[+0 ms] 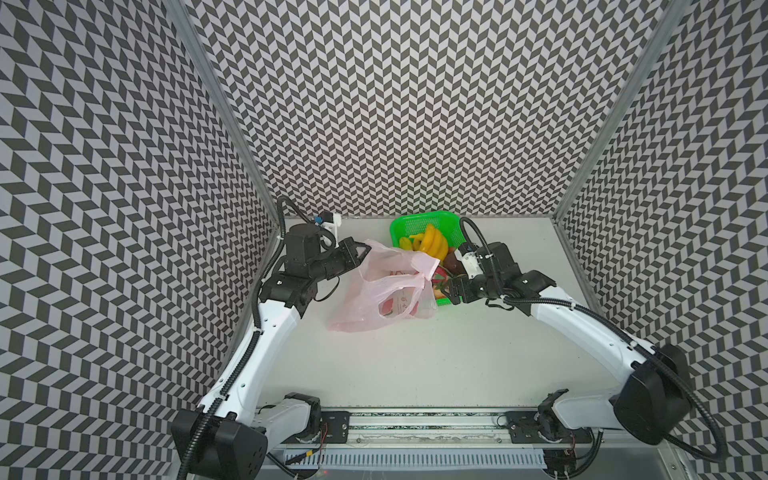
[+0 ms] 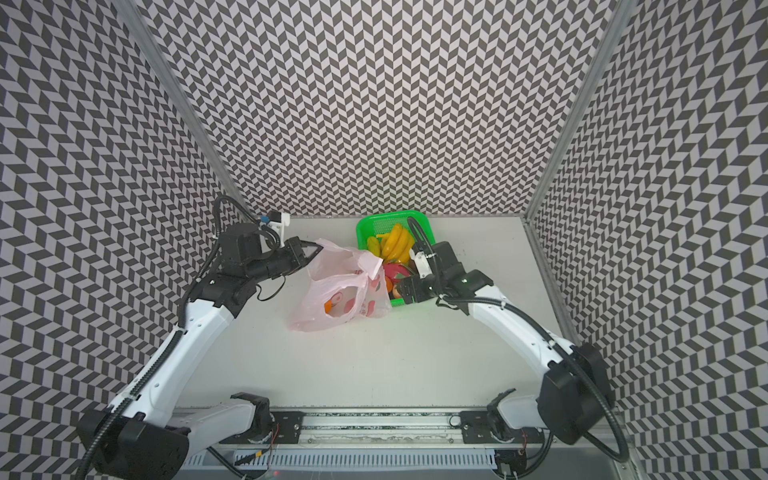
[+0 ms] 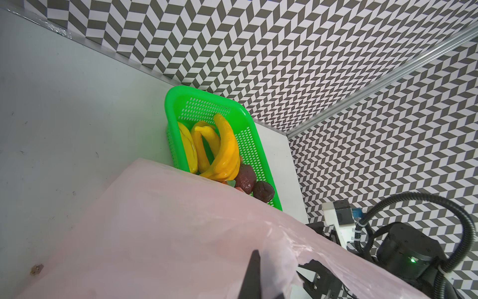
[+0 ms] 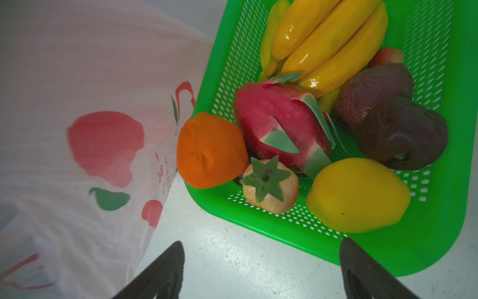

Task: Place the fake fruits into the plastic bag and tie a complex knot
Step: 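Reach the right gripper into the basket and grasp the pomegranate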

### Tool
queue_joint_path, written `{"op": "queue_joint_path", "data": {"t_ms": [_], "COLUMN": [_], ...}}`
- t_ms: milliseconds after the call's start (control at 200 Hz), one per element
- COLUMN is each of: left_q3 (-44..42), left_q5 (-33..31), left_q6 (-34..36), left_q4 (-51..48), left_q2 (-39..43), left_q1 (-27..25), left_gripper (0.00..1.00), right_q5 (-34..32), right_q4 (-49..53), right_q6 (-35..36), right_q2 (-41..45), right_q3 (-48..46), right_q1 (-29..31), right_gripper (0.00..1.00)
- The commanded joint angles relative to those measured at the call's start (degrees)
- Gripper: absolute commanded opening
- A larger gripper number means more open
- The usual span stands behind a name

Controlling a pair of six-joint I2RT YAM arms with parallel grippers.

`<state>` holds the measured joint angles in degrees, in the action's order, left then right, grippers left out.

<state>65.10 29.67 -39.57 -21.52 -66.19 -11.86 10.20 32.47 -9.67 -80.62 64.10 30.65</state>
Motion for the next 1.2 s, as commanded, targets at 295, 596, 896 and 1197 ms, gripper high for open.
{"op": "queue_joint_path", "data": {"t_ms": [295,596,896,1197], "left_q3": [-1.29,-1.29,-1.47,-1.38], "left_q5": [1.20,1.18,1.18,1.53], "left_q6": [-0.17,-0.17,-0.07,0.02], "left_q4": [1.57,1.58,1.65,1.65], "left_q2": [2.12,2.22,2.23,2.04], "left_q1": [0.52,0.52,0.61,0.61], "left_gripper": [0.00,0.00,0.00,0.00], "right_q5": [-3.52,-5.52,-6.38,-6.90], "right_q4": [3.13,2.43,0.64,-3.41], "right_q6": [-0.88,-1.03,-1.27,-1.60], "right_q2": [-13.28,-19.10,-21.60,-21.21], "right_q3": [8.27,10.04,10.17,9.39], "right_q1": [2.35,3.18,3.18,3.18], "right_gripper": [0.85,0.78,0.68,0.56]}}
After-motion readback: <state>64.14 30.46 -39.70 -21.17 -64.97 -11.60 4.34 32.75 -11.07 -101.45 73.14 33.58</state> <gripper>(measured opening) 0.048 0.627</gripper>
